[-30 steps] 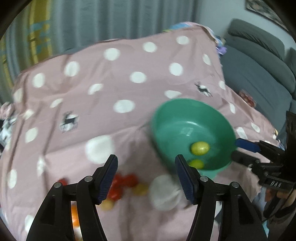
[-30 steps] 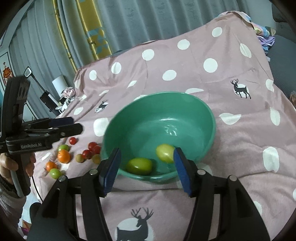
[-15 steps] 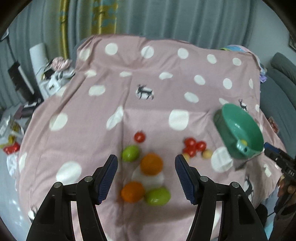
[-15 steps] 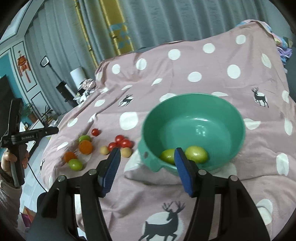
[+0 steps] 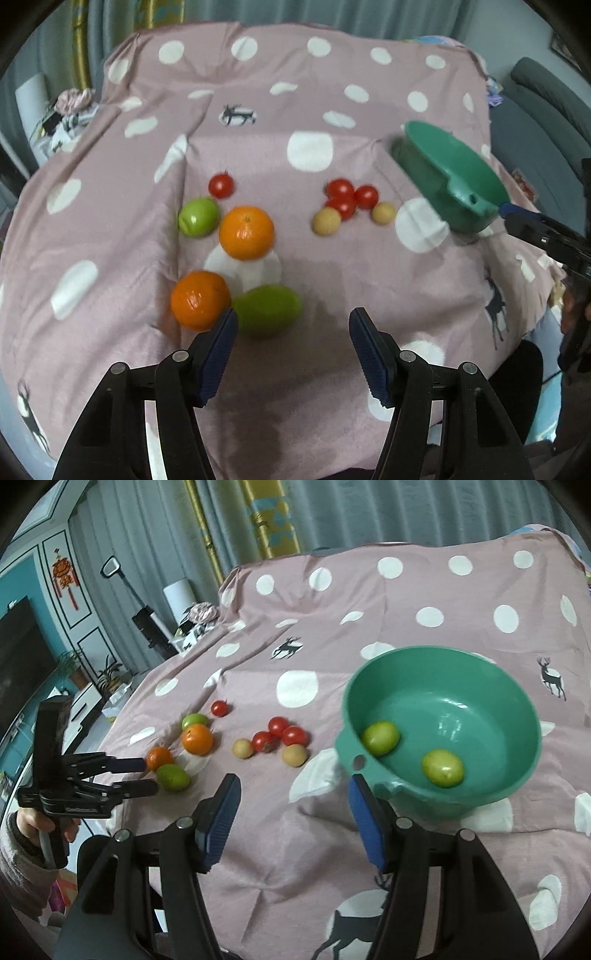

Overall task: Organize fruits
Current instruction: 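Move both open tools back to the remaining fruit, then grasp a large green fruit with the left tool while the right tool grasps a green plum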

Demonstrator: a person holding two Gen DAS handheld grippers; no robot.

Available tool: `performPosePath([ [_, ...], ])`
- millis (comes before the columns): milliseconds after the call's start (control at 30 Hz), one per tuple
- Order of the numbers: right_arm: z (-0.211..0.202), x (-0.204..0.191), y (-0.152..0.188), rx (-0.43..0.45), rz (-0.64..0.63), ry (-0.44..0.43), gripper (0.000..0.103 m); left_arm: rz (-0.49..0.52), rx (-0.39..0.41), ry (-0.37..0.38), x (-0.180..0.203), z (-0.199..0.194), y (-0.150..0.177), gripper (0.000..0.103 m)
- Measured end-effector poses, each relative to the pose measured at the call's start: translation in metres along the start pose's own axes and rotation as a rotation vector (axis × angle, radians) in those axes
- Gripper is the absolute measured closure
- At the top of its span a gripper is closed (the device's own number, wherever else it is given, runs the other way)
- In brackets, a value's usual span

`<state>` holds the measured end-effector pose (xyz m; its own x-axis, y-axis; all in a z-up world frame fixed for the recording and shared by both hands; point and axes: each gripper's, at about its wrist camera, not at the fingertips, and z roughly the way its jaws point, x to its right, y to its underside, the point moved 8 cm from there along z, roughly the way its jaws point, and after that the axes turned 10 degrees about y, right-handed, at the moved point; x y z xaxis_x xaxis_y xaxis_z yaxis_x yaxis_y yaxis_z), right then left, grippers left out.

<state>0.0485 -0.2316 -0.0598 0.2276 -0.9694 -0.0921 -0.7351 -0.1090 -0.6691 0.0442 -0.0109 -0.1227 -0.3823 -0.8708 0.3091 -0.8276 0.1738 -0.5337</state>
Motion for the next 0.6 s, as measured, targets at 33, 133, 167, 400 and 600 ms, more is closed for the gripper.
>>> performPosePath([
  [33,0.002,-0.003,0.001,-0.007,-0.008,-0.003,0.042,-0.01,-0.008,-0.005,-0.003,0.003,0.001,0.039],
  [133,0.007,-0.009,-0.001,-0.018,-0.024,-0.007,0.042,-0.043,-0.036,-0.021,-0.011,0.015,0.003,0.039],
  [167,0.008,-0.01,-0.001,-0.018,-0.025,-0.009,0.042,-0.056,-0.039,-0.025,-0.013,0.019,0.003,0.039],
  [400,0.017,-0.014,0.0,-0.039,-0.029,-0.018,0.042,-0.088,-0.011,-0.066,-0.02,0.03,-0.005,0.05],
  [600,0.024,-0.023,0.003,-0.061,-0.044,-0.039,0.042,-0.087,0.011,-0.055,-0.024,0.035,-0.008,0.051],
])
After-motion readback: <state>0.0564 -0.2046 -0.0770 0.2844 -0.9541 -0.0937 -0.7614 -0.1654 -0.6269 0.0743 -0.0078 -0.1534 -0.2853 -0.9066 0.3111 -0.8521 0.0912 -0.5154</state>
